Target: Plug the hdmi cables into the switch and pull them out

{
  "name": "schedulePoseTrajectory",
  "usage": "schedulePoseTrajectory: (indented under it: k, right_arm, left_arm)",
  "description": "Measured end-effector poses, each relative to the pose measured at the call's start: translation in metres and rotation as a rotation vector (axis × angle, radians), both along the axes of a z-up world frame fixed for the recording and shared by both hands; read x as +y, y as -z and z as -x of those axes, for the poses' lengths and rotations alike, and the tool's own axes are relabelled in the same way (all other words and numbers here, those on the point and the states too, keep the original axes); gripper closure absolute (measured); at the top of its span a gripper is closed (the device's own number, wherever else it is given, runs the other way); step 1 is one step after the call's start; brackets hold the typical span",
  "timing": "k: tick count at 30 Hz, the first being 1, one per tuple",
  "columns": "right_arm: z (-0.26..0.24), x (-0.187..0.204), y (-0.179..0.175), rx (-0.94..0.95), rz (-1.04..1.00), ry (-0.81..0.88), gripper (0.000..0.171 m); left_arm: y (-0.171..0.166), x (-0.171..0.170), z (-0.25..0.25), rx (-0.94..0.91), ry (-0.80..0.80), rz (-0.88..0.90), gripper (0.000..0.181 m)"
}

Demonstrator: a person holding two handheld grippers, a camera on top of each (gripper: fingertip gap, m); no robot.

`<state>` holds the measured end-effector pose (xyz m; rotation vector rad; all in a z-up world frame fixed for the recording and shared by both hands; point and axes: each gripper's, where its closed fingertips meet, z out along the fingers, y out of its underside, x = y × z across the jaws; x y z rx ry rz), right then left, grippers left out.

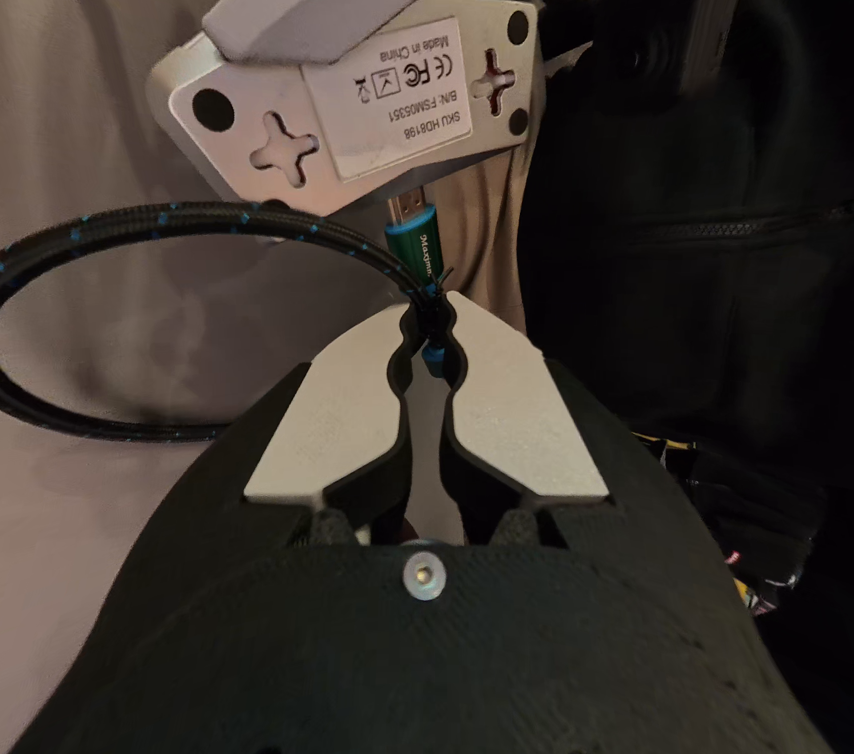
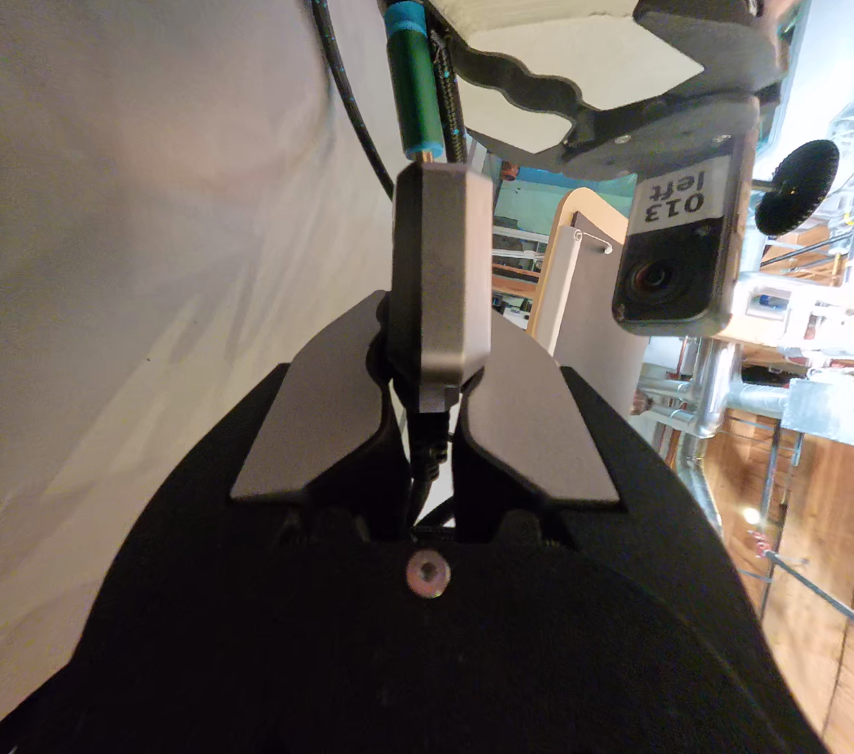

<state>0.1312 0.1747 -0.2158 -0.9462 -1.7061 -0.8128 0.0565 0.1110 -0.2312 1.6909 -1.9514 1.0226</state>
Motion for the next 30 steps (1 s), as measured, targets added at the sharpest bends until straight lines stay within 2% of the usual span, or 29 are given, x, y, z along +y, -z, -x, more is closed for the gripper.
schedulePoseTrajectory:
  k: [9, 15, 23, 30]
  right_arm:
    - [-0.001, 0.001, -0.005, -0.053, -0.029, -0.019, 0.149]
    - [0.003, 0.001, -0.001, -0.063, -0.039, -0.029, 0.149]
    - [-0.007, 0.006, -0.005, 0.133, 0.061, 0.045, 0.149]
    - [-0.009, 0.010, -0.008, 0.220, 0.077, 0.082, 0.149]
  left_arm:
    - [0.001, 0.003, -0.004, -0.006, 0.002, 0.012, 0.174]
    - [0.006, -0.013, -0.003, 0.010, 0.048, 0.062, 0.173]
    - [-0.009, -0.003, -0.011, -0.051, -0.034, 0.082, 0.174]
    - [-0.014, -0.001, -0.016, -0.087, -0.086, 0.070, 0.173]
